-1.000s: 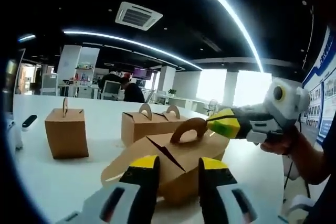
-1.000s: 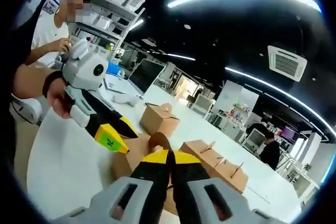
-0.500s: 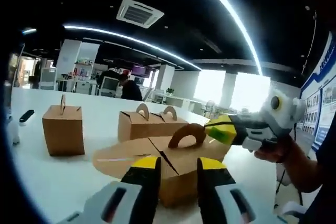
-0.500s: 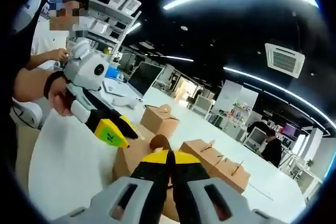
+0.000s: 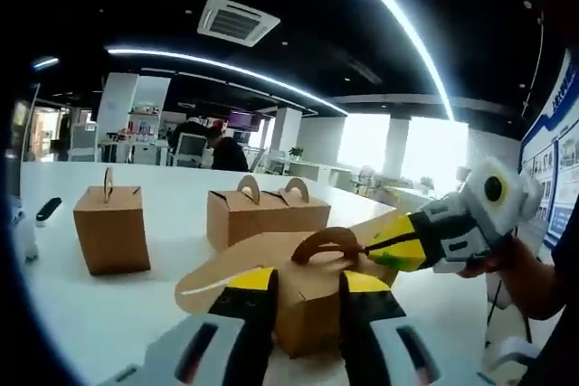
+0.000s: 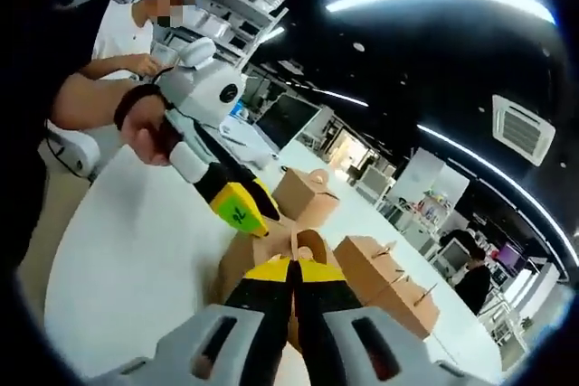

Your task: Pick up one paper box from the group, open the paper box, and remove the item inside

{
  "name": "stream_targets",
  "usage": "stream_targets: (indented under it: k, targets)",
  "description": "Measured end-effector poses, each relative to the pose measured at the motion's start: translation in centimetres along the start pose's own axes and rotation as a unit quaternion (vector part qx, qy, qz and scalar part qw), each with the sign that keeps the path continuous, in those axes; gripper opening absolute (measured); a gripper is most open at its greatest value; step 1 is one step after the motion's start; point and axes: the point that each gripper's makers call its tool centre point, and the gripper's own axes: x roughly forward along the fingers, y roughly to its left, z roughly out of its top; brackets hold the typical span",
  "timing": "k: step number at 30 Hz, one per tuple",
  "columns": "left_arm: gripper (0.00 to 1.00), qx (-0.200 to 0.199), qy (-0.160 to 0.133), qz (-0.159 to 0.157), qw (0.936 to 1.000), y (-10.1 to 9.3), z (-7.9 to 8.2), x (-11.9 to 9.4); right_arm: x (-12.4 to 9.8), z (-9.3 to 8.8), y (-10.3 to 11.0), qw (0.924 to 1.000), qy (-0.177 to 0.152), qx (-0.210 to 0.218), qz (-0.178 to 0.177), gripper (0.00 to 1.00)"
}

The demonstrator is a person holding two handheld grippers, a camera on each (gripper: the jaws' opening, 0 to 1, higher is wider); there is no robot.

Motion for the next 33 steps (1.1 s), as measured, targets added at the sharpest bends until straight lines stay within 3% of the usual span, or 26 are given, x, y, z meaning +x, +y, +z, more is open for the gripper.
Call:
stream_targets:
  k: [9,11,15,17,19,21,23,25,29,33]
  targets:
    - [0.29,-0.013,-0.001,-0.001,0.9999,0.0,0.6,-0.4,0.1,0.2,0.3,0.9991,0.012,-0.040,0.008,0.02]
    - [0.29,-0.041,-0.020,-0.018,0.9988,-0.4,2.1,-0.6,0.1,0.2,0.3,0.9990,0.014,-0.042,0.008,0.02]
    - [0.29,-0.027,-0.047,-0.040,0.9977,-0.6,5.2,-0.8,0.0,0.3,0.3,0.9990,0.014,-0.041,0.007,0.02]
    - [0.29,-0.008,-0.040,-0.047,0.9981,-0.5,6.3,-0.5,0.0,0.3,0.3,0.9991,0.013,-0.040,0.008,0.02]
    - [0.29,0.034,-0.010,-0.066,0.9972,-0.7,6.6,0.2,0.0,0.4,0.4,0.9991,0.012,-0.041,0.009,0.02]
    - [0.29,0.073,0.034,-0.100,0.9917,-1.3,6.5,0.7,-0.1,0.4,0.4,0.9990,0.012,-0.042,0.009,0.02]
    - [0.29,0.117,0.066,-0.141,0.9808,-1.7,6.6,1.1,-0.1,0.4,0.4,0.9989,0.013,-0.044,0.011,0.02]
    - [0.28,0.134,0.083,-0.161,0.9743,-1.4,6.7,1.3,-0.1,0.4,0.5,0.9985,0.017,-0.051,0.013,0.02]
    - [0.23,0.110,0.155,-0.239,0.9522,-1.9,6.3,2.0,0.0,0.1,0.3,0.9976,0.023,-0.062,0.016,0.02]
    - [0.22,0.101,0.218,-0.274,0.9313,-2.4,5.5,2.6,0.0,0.0,0.3,0.9977,0.024,-0.060,0.018,0.02]
